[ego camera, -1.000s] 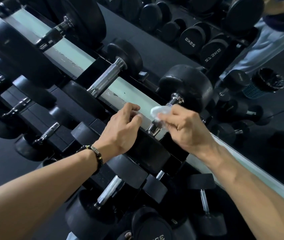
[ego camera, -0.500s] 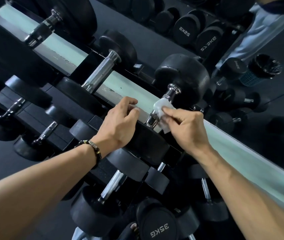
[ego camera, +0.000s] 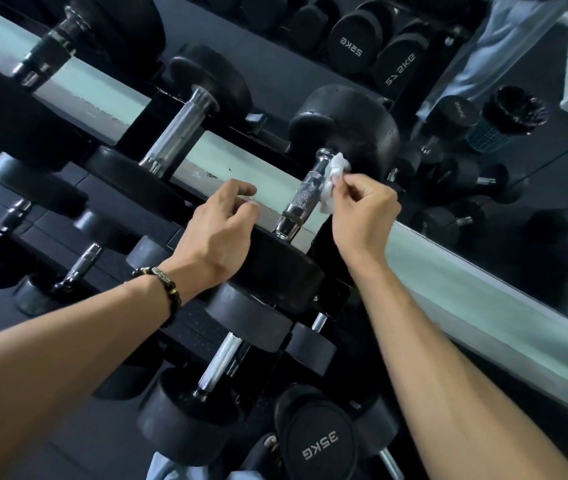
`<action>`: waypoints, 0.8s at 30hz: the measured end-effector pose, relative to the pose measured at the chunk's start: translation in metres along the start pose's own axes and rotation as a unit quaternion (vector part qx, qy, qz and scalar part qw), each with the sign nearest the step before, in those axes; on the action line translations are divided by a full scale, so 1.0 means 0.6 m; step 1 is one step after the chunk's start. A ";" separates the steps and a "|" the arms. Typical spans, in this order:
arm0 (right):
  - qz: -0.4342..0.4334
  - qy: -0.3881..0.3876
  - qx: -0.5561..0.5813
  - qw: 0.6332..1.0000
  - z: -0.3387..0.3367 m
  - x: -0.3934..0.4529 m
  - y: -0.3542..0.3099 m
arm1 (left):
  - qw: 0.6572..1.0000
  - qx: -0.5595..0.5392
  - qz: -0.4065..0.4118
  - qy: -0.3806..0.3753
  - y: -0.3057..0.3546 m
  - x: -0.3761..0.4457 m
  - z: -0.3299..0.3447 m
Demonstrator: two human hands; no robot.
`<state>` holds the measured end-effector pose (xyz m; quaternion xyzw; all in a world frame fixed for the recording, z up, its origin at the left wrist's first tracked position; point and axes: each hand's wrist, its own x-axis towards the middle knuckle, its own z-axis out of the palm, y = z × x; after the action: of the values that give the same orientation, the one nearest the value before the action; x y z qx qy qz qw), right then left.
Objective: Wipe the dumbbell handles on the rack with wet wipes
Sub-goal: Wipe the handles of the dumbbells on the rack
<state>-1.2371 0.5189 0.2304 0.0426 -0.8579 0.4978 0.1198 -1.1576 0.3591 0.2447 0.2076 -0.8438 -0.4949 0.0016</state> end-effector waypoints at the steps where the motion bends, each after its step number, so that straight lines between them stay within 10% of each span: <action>1: 0.002 -0.005 0.001 1.000 0.003 -0.008 0.002 | 1.000 -0.005 0.000 0.001 0.000 0.001 0.000; 5: -0.009 -0.115 0.023 0.993 -0.015 -0.048 0.007 | 1.000 -0.005 0.004 0.004 0.000 0.001 -0.001; 10: 0.046 -0.020 -0.002 0.999 -0.003 0.006 -0.021 | 1.000 0.008 0.009 0.004 0.003 -0.002 -0.002; 15: 0.014 -0.161 -0.016 0.987 -0.028 -0.055 -0.020 | 1.000 0.024 0.011 0.002 0.001 -0.003 -0.006; 21: 0.106 -0.050 -0.018 0.993 0.004 -0.006 -0.019 | 1.000 0.022 0.009 -0.005 0.005 -0.005 -0.004; 24: 0.078 -0.142 -0.051 0.985 -0.008 -0.044 -0.009 | 1.000 0.024 0.007 -0.010 0.008 -0.006 -0.006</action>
<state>-1.2101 0.5190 0.2305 0.0394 -0.8914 0.4497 -0.0406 -1.1554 0.3592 0.2513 0.1971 -0.8565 -0.4769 -0.0081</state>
